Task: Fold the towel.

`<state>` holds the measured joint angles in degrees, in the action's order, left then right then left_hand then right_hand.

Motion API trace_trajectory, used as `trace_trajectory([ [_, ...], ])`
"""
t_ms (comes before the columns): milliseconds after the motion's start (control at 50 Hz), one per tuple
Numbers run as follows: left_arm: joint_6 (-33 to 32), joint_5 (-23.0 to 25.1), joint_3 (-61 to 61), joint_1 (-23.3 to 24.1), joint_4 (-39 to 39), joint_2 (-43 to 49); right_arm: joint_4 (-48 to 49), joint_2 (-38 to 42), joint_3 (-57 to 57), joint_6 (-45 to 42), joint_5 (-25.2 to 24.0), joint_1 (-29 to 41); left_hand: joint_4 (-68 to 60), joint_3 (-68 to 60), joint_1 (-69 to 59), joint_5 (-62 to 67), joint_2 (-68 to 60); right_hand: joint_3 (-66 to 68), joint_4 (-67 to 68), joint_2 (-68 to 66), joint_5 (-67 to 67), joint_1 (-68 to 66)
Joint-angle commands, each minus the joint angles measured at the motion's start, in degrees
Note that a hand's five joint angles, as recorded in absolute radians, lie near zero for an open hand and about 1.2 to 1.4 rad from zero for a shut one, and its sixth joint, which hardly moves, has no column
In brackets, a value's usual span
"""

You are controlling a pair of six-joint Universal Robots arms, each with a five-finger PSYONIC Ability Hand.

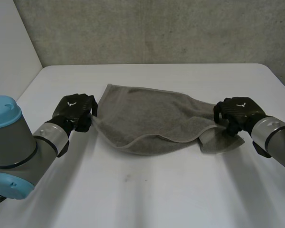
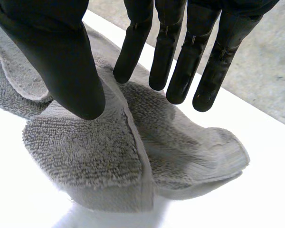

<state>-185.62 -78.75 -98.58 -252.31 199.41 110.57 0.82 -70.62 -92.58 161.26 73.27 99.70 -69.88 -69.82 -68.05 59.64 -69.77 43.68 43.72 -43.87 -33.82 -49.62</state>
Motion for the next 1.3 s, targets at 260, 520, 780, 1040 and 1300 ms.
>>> trace_trajectory([
  [260,0.00,0.00,-0.21,-0.02,0.02,0.00,0.85,-6.02,-7.88,1.08,-0.06,-3.28,-10.12,-10.18,-11.95,10.36,-10.23,2.40,2.36,-2.21,-2.26,3.54],
  [520,0.00,0.00,-0.12,-0.38,0.02,0.09,3.40,-0.48,-5.86,5.91,-0.32,-2.84,-10.12,-10.18,-11.95,10.36,-10.23,2.74,2.70,-2.54,-2.60,3.21],
  [780,0.00,0.00,-0.12,-0.38,0.02,0.18,6.30,1.98,-3.14,10.38,0.20,-2.93,-10.12,-10.18,-11.95,10.36,-10.23,-3.65,-3.69,3.85,3.79,9.60],
  [1040,0.00,-0.09,-0.21,-0.38,0.72,0.35,6.30,1.27,-3.31,13.55,0.20,-3.63,-10.12,-10.18,-11.95,10.36,-10.23,-3.32,-3.36,3.51,3.46,9.26],
  [1300,0.00,-0.09,-0.21,-0.38,0.81,0.44,6.38,4.61,-1.55,13.64,0.12,-3.28,-10.12,-10.18,-11.95,10.36,-10.23,-2.14,-2.18,2.33,2.28,8.08],
])
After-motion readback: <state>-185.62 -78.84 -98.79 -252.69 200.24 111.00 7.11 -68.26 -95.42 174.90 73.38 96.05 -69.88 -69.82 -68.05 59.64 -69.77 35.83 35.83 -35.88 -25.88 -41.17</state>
